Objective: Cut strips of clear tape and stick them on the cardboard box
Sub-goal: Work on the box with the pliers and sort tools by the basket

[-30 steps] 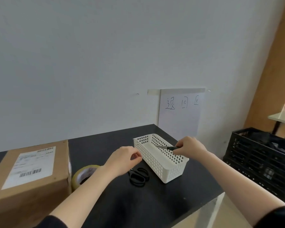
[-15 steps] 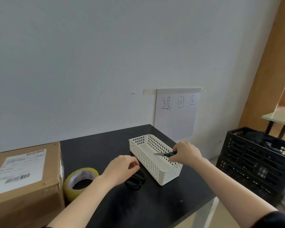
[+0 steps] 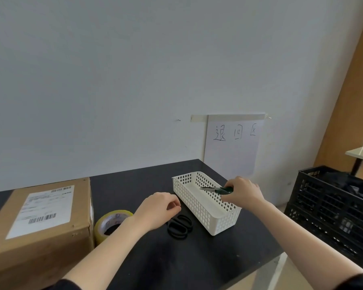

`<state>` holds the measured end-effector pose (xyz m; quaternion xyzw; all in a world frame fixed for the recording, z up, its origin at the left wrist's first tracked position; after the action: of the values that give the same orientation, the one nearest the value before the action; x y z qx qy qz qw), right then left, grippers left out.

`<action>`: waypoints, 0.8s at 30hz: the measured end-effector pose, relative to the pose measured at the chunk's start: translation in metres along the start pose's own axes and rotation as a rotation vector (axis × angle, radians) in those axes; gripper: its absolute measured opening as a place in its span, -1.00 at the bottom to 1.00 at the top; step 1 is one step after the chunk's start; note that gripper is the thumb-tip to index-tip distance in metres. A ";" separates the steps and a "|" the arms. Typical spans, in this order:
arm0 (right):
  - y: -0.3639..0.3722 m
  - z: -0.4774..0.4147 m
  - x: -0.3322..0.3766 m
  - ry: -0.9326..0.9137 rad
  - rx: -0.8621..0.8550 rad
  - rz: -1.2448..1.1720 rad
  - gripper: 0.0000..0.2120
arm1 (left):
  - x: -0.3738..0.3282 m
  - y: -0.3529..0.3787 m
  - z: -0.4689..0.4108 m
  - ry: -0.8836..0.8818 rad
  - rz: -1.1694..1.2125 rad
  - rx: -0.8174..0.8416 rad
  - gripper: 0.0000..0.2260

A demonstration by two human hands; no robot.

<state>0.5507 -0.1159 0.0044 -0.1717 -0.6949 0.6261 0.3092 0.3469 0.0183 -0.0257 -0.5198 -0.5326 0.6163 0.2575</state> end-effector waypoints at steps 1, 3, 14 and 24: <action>-0.001 0.000 0.003 -0.014 -0.017 0.009 -0.77 | 0.002 -0.005 0.002 -0.003 -0.008 -0.008 -0.82; -0.003 -0.001 0.011 -0.043 -0.041 -0.004 -0.74 | 0.005 -0.015 0.009 -0.012 -0.020 -0.023 -0.83; -0.014 0.010 0.120 -0.326 -0.121 -0.247 -0.70 | 0.053 -0.087 0.076 -0.109 -0.104 -0.145 -0.81; 0.006 0.032 0.238 -0.586 -0.016 -0.361 -0.70 | 0.107 -0.135 0.156 -0.257 -0.102 -0.216 -0.82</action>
<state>0.3506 0.0092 0.0491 0.1390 -0.7781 0.5787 0.2008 0.1368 0.0916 0.0428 -0.4337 -0.6500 0.6029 0.1609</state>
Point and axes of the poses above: each hand's wrist, its own z-axis away from the middle knuckle, its own y-axis out of the palm, x = y × z, the point moved 9 cm from there along -z, towards the middle knuckle, and after that the axes turned 10 degrees about x, right-handed, at the moved point
